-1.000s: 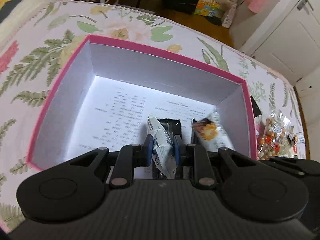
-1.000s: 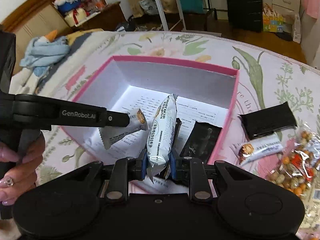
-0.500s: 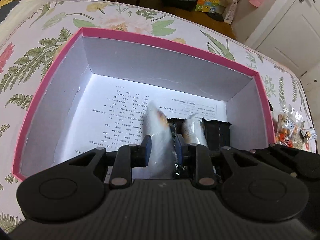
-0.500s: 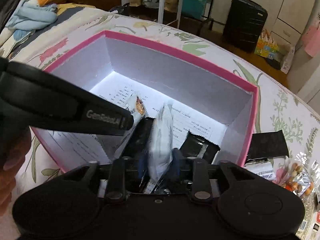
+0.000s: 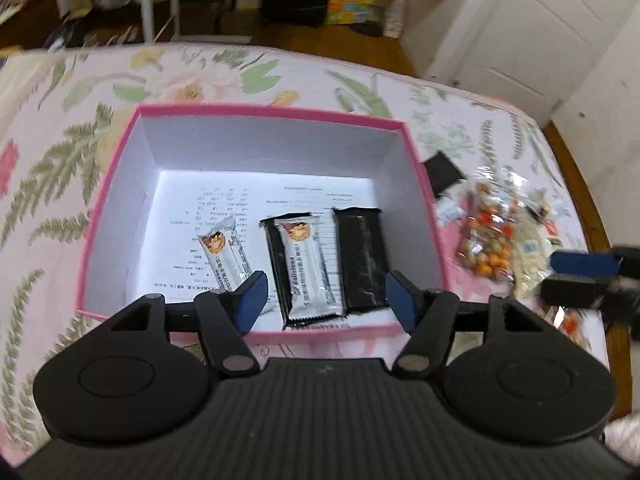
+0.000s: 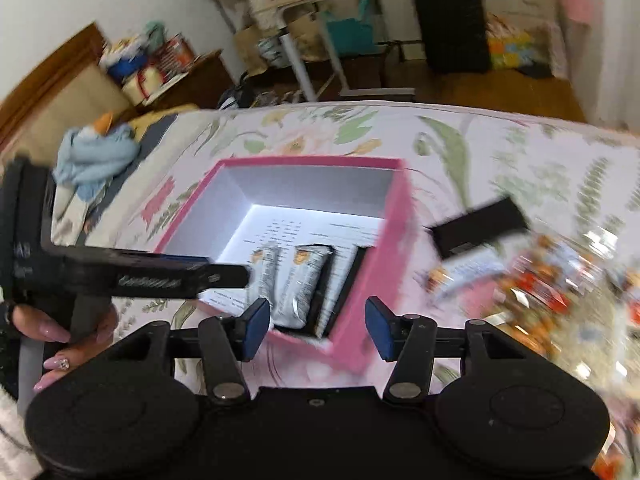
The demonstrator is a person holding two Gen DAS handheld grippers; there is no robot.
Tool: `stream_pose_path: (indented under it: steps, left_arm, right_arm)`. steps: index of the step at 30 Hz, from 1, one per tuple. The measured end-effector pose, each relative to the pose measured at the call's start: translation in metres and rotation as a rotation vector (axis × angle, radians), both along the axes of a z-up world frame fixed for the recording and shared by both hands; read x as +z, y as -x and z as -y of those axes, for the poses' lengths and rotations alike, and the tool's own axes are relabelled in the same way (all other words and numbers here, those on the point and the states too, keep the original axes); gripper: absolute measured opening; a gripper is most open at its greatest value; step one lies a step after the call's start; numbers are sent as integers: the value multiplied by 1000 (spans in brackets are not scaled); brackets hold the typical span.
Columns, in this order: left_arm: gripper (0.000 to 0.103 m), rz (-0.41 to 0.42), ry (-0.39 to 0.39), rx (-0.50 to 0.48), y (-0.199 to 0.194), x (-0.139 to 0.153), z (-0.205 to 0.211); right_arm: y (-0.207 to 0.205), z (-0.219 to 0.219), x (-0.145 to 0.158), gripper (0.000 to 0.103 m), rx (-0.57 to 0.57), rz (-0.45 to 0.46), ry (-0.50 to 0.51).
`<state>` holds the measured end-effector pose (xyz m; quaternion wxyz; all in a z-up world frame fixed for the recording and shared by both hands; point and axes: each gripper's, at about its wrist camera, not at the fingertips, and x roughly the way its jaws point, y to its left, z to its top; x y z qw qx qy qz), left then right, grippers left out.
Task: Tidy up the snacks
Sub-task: 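Move both tools toward a clear bag of orange coated nuts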
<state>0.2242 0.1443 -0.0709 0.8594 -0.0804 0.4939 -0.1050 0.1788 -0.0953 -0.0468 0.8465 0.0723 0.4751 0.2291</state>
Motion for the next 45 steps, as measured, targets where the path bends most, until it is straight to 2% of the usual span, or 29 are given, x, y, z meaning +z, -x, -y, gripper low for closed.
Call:
stream_pose_path:
  steps: [2,6,8,10,15,19,22,25,29,32,35,36,37,41,45]
  left_arm:
    - [72,9,19,-16,9,14,0]
    - [74,-11,39,-75,20,31,18]
    - [77,-15,59,-119,25,34,35]
    - [77,-17,76,-146,29,34,53]
    - [77,-54,100,-215,36,20,101]
    - [77,-101,109,-243,40,2,144]
    - [77,-147,133,-253,43,-16,172]
    - [77,-202,165,-269,46,-36,200]
    - [77,-257,183,-266,46,-64,233]
    - [75,-252,195,-227,45,-83,251]
    - [68,-259,222,-195,43,-101,264]
    - [63,-266,221,-177,42,-108,268]
    - [63,-266,230,-167,43,-113,273]
    - [53,-283,294,-183,42,-130,287]
    - [44,-305,359,-177,44,-147,288]
  right_arm:
    - [10,25,15,64,-18,0,5]
    - [34,74,26,76,-35,-28,3]
    - [44,94,18,78,-36,-51,29]
    - [52,117,8,79,-87,-58,53]
    - [61,175,-26,80,-212,-145,34]
    - [69,204,-47,80,-206,-149,50]
    - [74,209,-63,82,-128,-159,92]
    - [75,203,-83,85,-44,-156,208]
    - [77,195,-106,86,99,-55,315]
    - [74,193,-123,86,199,-38,385]
    - [64,200,-141,86,198,-82,364]
    - [62,201,-145,87,185,-98,361]
    - [60,202,-149,90,173,-110,350]
    - [57,201,-153,94,159,-144,296]
    - [67,178,-160,97,250,-125,364]
